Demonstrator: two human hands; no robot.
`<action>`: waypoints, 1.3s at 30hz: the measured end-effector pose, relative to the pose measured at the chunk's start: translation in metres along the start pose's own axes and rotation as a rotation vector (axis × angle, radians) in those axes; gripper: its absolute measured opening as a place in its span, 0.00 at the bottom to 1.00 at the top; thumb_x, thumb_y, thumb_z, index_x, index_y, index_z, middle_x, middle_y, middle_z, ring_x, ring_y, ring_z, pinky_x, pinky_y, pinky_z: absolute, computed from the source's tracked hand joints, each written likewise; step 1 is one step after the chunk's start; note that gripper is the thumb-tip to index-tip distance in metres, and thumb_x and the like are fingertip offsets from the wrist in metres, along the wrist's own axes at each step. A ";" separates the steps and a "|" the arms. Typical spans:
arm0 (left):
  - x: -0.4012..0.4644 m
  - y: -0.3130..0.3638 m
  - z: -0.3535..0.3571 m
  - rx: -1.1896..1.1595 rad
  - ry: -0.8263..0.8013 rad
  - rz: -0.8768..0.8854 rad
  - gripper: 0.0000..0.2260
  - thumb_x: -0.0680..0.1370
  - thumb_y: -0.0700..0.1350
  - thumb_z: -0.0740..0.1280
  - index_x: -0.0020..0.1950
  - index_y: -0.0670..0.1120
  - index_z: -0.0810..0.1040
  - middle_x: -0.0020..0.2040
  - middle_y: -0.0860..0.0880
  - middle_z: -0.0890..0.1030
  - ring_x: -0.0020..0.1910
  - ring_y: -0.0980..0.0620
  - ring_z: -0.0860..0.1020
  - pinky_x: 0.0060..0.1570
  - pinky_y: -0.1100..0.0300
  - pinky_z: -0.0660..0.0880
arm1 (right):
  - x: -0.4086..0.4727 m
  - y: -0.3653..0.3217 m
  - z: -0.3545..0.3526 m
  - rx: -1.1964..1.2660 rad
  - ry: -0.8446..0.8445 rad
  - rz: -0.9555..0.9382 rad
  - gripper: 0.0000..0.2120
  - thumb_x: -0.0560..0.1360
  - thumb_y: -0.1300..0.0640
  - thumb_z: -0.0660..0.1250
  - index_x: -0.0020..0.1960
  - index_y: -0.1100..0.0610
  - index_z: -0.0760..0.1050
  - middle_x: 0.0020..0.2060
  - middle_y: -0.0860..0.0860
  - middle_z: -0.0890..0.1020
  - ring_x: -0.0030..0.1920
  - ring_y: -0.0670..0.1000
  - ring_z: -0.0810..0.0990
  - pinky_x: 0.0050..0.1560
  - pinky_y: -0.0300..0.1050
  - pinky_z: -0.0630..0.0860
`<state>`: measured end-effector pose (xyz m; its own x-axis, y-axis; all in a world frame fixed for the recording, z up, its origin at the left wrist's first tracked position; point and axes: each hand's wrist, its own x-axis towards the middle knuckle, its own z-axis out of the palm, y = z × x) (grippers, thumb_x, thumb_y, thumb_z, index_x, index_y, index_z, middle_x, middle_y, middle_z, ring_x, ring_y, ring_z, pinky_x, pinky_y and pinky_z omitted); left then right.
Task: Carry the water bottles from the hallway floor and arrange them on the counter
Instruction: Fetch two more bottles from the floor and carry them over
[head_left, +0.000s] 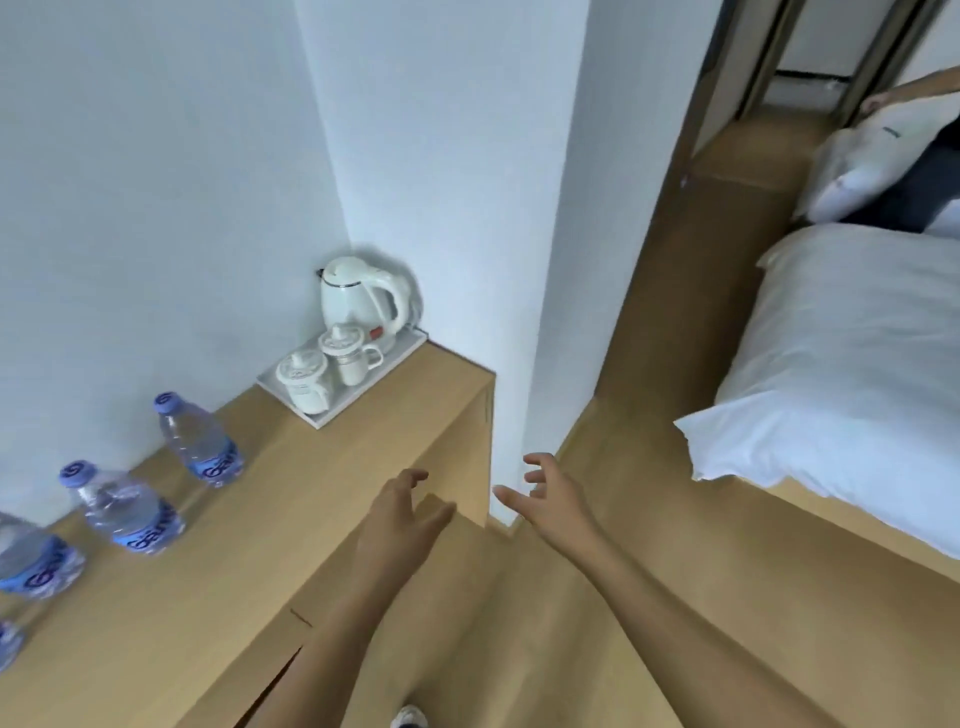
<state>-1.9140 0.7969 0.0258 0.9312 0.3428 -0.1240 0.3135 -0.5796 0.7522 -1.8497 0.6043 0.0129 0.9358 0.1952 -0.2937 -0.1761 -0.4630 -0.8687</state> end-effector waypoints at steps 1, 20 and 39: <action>0.005 0.014 0.014 -0.007 -0.034 0.026 0.23 0.74 0.51 0.72 0.67 0.49 0.72 0.65 0.51 0.75 0.61 0.54 0.73 0.55 0.60 0.68 | 0.001 0.007 -0.019 0.028 0.040 0.017 0.33 0.72 0.43 0.74 0.72 0.50 0.65 0.63 0.51 0.73 0.59 0.49 0.75 0.53 0.41 0.72; 0.258 0.295 0.296 -0.054 -0.462 0.253 0.21 0.77 0.51 0.69 0.68 0.49 0.71 0.67 0.51 0.74 0.65 0.51 0.73 0.60 0.59 0.70 | 0.192 0.084 -0.357 0.189 0.560 0.232 0.24 0.73 0.46 0.73 0.66 0.49 0.70 0.56 0.49 0.77 0.52 0.45 0.79 0.39 0.31 0.72; 0.502 0.549 0.503 -0.031 -0.373 0.176 0.21 0.78 0.53 0.66 0.69 0.48 0.70 0.67 0.49 0.74 0.65 0.51 0.73 0.60 0.60 0.68 | 0.487 0.124 -0.648 0.061 0.407 0.187 0.25 0.75 0.45 0.70 0.68 0.51 0.69 0.52 0.45 0.79 0.50 0.44 0.76 0.41 0.27 0.66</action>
<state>-1.1811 0.2791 0.0514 0.9753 -0.0543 -0.2139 0.1433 -0.5812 0.8011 -1.2175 0.0820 0.0207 0.9278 -0.2489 -0.2778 -0.3600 -0.4033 -0.8413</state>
